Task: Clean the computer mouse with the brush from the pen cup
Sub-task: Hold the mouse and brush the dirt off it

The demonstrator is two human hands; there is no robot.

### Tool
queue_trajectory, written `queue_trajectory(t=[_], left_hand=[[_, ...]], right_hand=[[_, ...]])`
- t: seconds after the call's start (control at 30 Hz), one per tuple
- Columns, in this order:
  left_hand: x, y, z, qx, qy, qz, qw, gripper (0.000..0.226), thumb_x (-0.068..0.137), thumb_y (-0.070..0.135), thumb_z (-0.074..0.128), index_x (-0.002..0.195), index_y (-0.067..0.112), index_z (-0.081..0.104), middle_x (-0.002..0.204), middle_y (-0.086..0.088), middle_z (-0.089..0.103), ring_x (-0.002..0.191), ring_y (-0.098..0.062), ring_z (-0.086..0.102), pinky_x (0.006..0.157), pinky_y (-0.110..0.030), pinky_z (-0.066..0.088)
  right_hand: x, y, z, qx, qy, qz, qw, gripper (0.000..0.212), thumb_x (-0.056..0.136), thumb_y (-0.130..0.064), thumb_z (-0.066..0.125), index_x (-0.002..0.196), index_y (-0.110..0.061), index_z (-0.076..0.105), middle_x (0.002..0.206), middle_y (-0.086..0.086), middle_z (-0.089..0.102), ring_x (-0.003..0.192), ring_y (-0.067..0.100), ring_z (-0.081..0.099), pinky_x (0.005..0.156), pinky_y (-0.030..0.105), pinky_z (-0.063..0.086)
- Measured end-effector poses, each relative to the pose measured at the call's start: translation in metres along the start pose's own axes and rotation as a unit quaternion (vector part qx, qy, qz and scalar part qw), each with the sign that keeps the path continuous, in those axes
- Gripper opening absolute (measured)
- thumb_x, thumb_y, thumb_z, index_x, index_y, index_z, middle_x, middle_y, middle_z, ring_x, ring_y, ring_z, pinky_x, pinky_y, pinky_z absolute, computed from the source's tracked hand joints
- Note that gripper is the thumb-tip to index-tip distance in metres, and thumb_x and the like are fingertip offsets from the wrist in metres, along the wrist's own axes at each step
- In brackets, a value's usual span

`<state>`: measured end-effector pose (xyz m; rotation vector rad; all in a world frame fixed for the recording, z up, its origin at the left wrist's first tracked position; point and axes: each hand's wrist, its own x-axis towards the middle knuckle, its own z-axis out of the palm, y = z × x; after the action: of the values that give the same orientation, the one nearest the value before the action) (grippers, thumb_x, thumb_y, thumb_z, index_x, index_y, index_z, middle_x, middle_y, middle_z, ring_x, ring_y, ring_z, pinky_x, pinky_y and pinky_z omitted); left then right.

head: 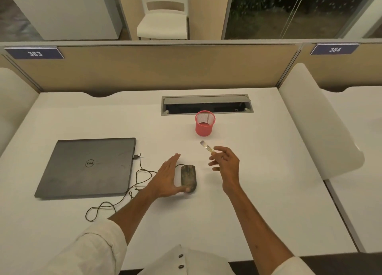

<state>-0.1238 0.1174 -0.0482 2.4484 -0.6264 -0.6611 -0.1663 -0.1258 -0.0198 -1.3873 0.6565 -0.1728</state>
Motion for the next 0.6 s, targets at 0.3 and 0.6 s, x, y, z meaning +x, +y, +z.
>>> queue_trajectory(t=[0.3,0.6], left_hand=[[-0.014,-0.005,0.016,0.050,-0.025,0.001,0.998,0.142,0.078,0.075,0.081,0.172,0.016,-0.009,0.180,0.000,-0.018,0.169,-0.017,-0.013,0.138,-0.043,-0.001],[-0.008,0.000,0.011,0.063,-0.010,-0.010,0.998,0.140,0.074,0.073,0.085,0.172,0.016,0.003,0.180,-0.001,-0.017,0.168,-0.019,-0.016,0.138,-0.045,-0.004]], right_hand=[[-0.024,0.029,-0.015,0.097,0.011,0.129,0.987,0.009,0.094,-0.016,0.080,0.102,-0.013,0.080,0.094,0.011,0.078,0.077,0.022,0.073,0.071,0.036,0.054],[-0.028,0.046,-0.017,0.124,0.060,0.182,0.974,0.026,0.106,-0.032,0.070,0.106,-0.009,0.083,0.090,0.004,0.073,0.077,0.017,0.068,0.069,0.031,0.049]])
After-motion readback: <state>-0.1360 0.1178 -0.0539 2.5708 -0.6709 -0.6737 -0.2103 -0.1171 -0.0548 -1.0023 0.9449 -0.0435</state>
